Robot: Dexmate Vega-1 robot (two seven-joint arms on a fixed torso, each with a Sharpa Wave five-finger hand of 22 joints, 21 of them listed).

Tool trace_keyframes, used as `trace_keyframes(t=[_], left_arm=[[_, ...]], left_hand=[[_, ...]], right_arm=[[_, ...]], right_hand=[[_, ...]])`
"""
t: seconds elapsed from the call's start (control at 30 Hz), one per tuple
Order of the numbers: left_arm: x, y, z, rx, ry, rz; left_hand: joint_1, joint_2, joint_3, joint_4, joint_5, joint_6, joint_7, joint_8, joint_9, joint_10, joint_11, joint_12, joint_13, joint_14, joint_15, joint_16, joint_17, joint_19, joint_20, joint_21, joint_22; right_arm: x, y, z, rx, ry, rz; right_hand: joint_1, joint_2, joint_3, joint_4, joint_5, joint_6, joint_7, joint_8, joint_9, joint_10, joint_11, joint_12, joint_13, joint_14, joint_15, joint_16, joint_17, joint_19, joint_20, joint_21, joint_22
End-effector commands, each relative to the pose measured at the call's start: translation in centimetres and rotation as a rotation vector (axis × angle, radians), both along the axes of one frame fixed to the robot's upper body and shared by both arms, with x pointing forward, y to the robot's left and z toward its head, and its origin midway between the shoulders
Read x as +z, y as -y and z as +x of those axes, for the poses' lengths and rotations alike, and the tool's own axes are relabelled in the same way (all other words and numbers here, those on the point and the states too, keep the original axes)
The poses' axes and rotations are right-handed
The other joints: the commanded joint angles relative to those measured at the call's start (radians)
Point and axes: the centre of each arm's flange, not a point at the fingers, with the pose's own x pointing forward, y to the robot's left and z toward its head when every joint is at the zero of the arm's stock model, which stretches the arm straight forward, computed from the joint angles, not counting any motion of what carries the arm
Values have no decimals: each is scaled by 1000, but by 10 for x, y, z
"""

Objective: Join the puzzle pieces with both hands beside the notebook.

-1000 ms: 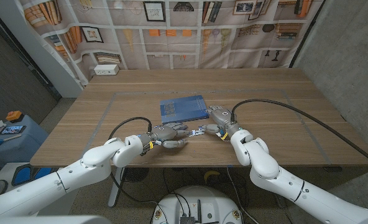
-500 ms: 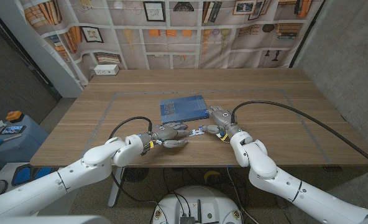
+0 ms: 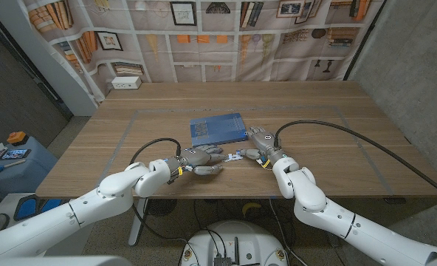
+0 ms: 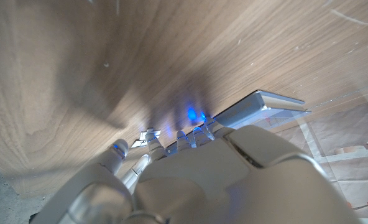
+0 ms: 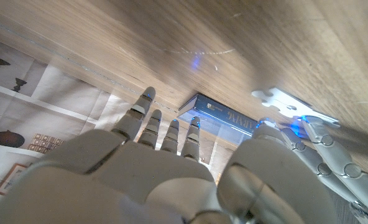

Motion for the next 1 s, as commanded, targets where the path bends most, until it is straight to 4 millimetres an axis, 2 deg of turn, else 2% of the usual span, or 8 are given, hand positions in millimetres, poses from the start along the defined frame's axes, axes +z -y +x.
trace_keyframes(t=[0.03,1.0], left_arm=[[0,1,1,0,0,-1],[-2,0,-1,2,6,-10]], left_hand=[[9,112,11,0,2,72,65,3,2,2,-2,2,3,-21,-64,4,1,2,-114,2,1],[8,111,13,1,2,79,66,5,3,6,-1,3,3,-17,-64,5,1,4,-114,2,1]], right_arm=[[-5,1,3,-4,-5,-4],[-12,1,6,-16,6,-19]], right_hand=[[-12,2,-3,-1,7,-3,-4,-2,1,-4,0,3,2,-3,3,-3,1,-6,-1,0,3],[-32,6,-9,1,10,-11,-12,-11,2,-14,-5,5,0,-4,1,-5,-2,-11,-6,3,3]])
